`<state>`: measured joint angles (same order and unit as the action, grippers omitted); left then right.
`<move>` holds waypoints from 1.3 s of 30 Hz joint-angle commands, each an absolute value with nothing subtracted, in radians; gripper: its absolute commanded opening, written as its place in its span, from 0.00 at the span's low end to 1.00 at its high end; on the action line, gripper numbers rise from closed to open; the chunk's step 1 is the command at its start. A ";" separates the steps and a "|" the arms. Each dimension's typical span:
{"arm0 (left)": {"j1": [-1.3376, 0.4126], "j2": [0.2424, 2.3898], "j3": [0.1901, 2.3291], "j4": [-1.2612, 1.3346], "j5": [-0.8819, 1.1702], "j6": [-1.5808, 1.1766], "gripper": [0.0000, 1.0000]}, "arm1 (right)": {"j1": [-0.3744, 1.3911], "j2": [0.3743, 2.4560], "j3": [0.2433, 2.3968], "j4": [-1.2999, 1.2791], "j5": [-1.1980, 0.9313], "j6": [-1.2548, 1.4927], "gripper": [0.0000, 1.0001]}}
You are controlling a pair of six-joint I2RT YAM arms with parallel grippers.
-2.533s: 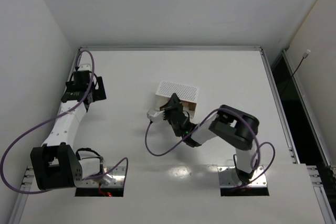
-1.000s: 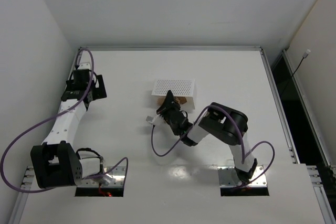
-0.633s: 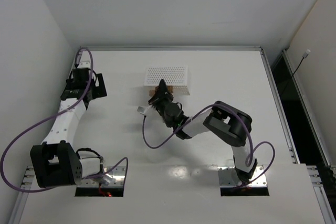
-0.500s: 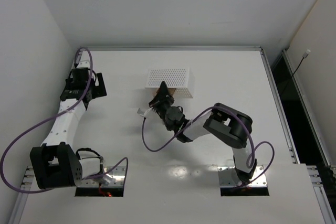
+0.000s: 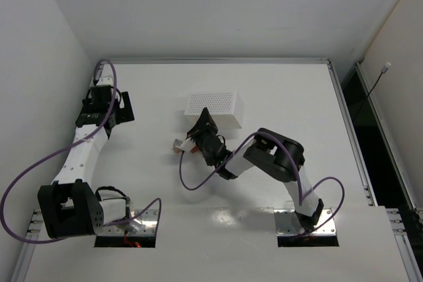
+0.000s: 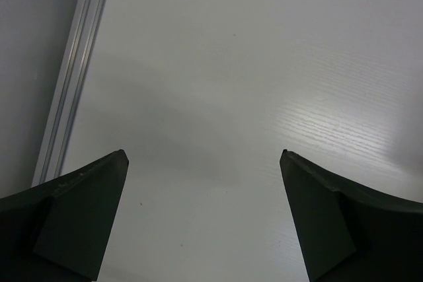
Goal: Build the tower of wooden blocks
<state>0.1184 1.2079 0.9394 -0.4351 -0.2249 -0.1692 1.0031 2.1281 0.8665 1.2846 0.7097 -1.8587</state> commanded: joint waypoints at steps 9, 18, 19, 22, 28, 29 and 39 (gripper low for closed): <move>0.130 1.140 0.916 -0.414 -0.192 -0.195 1.00 | 0.976 1.900 0.765 1.813 0.778 -1.856 0.00; 0.130 1.209 1.005 -0.448 -0.218 -0.186 1.00 | 0.916 2.092 0.923 1.813 0.736 -1.829 0.00; 0.130 1.209 1.005 -0.448 -0.218 -0.186 1.00 | 0.916 2.092 0.936 1.813 0.745 -1.829 0.00; 0.130 1.200 0.983 -0.448 -0.218 -0.186 1.00 | 0.905 2.083 0.960 1.813 0.764 -1.829 0.00; 0.112 1.189 0.945 -0.426 -0.209 -0.196 1.00 | 0.867 2.031 1.083 1.683 0.882 -1.766 0.00; 0.112 1.189 0.945 -0.426 -0.209 -0.196 1.00 | 0.833 2.019 1.106 1.616 0.909 -1.722 0.00; -0.014 1.189 0.963 -0.408 -0.247 -0.112 1.00 | 0.542 1.936 1.708 -0.300 0.841 -0.551 0.00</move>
